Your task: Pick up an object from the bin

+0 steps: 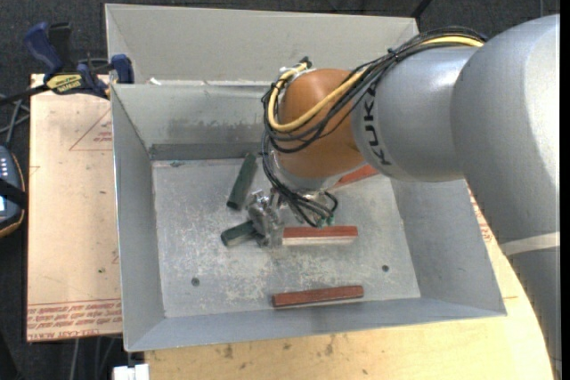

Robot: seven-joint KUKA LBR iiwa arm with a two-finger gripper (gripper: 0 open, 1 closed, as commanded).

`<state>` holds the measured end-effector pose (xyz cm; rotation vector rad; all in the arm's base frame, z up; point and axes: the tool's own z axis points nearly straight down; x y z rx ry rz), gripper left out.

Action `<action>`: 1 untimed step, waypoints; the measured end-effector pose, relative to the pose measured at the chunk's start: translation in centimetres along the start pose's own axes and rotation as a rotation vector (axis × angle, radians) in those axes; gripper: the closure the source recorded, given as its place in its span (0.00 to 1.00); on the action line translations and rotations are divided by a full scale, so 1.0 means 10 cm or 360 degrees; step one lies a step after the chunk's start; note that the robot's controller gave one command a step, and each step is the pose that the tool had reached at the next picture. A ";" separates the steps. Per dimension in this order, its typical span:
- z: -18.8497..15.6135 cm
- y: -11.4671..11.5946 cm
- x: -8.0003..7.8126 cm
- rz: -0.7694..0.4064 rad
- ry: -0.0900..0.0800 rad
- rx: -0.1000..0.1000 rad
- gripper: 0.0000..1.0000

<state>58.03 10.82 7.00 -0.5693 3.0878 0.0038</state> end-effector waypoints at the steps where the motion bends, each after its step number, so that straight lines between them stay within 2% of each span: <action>1: -0.01 -0.01 0.00 0.0002 -0.0002 0.0002 0.00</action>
Offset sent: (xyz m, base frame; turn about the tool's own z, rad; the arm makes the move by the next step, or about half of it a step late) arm 0.0000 0.0000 0.0000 0.0000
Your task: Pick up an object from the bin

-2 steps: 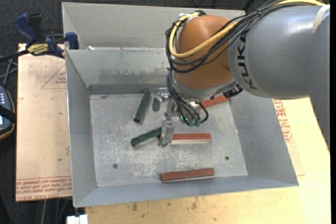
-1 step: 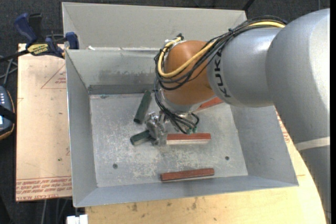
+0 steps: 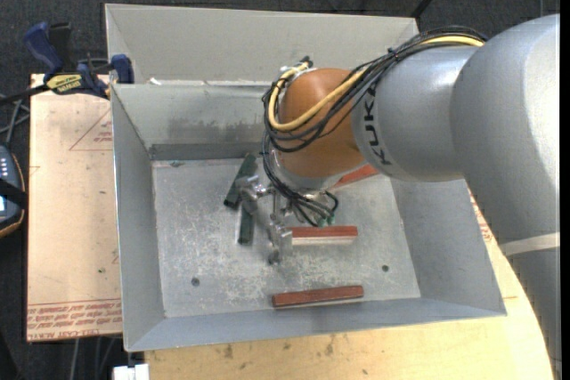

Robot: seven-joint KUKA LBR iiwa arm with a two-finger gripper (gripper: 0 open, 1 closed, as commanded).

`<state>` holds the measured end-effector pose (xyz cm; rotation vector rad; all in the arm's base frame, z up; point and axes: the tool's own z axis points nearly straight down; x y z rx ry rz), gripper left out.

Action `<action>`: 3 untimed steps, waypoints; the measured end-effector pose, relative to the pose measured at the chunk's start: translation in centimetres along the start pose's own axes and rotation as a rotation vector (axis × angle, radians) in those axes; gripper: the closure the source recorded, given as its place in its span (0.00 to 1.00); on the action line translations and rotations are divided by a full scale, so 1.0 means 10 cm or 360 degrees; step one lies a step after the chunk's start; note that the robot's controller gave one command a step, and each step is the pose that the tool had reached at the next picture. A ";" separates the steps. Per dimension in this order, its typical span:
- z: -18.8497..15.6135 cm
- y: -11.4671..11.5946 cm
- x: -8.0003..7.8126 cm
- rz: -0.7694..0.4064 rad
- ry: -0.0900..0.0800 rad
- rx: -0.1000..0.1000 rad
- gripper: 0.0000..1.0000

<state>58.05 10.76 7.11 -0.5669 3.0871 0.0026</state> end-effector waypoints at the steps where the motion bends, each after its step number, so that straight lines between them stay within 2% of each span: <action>1: 0.00 0.00 0.00 0.0000 0.0000 0.0000 0.00; 2: -0.02 -0.07 -0.75 -0.0449 -0.0012 0.0001 1.00; 3: -0.02 -0.07 -0.75 -0.0449 -0.0012 0.0000 1.00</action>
Offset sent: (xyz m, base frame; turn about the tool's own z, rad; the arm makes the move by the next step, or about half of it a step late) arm 0.0694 0.0184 -0.0011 -0.2859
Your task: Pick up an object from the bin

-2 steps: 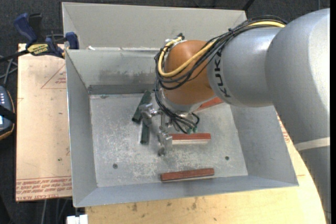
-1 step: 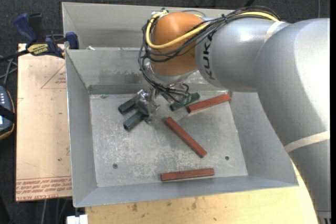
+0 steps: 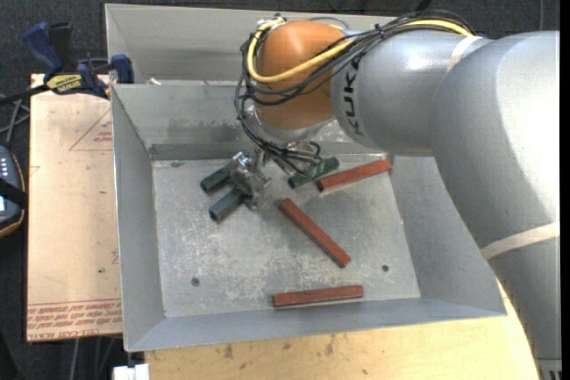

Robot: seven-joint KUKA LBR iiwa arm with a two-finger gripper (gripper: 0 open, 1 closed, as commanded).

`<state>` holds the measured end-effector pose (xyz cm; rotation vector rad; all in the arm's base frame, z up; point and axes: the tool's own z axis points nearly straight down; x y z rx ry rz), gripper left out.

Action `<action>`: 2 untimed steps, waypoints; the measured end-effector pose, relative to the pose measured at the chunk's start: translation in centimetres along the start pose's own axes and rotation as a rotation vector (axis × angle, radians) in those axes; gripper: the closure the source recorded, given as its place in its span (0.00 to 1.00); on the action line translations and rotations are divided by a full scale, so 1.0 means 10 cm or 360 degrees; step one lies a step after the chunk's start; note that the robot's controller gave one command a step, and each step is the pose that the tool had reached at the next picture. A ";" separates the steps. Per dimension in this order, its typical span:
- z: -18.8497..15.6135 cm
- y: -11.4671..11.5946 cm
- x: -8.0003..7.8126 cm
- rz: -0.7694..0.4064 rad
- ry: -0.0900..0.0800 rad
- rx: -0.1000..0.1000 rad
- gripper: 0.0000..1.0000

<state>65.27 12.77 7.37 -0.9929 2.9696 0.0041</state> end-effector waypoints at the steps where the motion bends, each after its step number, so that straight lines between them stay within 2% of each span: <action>1: 0.00 0.00 0.00 0.0000 0.0000 0.0000 1.00; 2: -0.33 -0.05 0.17 -0.0090 0.0020 -0.0009 1.00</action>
Offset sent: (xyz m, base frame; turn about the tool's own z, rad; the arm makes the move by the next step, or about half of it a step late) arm -0.0298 -0.0649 0.1686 -0.2278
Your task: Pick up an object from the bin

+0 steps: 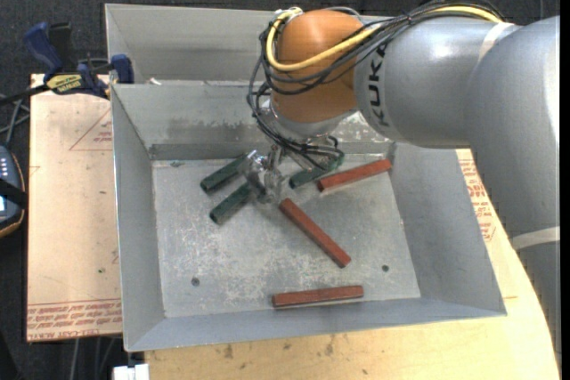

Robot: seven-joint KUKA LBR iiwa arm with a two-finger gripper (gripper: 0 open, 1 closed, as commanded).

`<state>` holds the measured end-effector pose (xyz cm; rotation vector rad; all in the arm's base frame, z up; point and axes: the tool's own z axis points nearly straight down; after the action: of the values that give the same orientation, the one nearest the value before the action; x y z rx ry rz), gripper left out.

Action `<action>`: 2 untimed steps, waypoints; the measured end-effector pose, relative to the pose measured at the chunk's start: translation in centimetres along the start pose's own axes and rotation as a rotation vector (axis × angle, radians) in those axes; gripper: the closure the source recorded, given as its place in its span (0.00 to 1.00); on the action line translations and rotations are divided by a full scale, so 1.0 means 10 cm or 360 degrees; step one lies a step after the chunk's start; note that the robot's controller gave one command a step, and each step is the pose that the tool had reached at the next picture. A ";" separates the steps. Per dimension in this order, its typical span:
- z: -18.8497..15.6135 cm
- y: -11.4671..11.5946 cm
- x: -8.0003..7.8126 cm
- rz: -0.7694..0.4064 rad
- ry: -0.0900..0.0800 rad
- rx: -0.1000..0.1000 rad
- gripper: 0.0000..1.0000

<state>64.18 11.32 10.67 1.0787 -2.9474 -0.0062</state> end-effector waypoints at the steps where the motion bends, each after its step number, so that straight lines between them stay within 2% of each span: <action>1: -1.26 0.28 -0.08 -0.0061 -0.0018 0.0013 0.00; 2: -1.23 0.28 -0.07 -0.0057 -0.0010 0.0008 0.00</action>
Offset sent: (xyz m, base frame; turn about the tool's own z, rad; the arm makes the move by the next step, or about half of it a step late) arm 0.0000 0.0000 0.0000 0.0000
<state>62.95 13.83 22.97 1.1339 -2.9347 -0.0018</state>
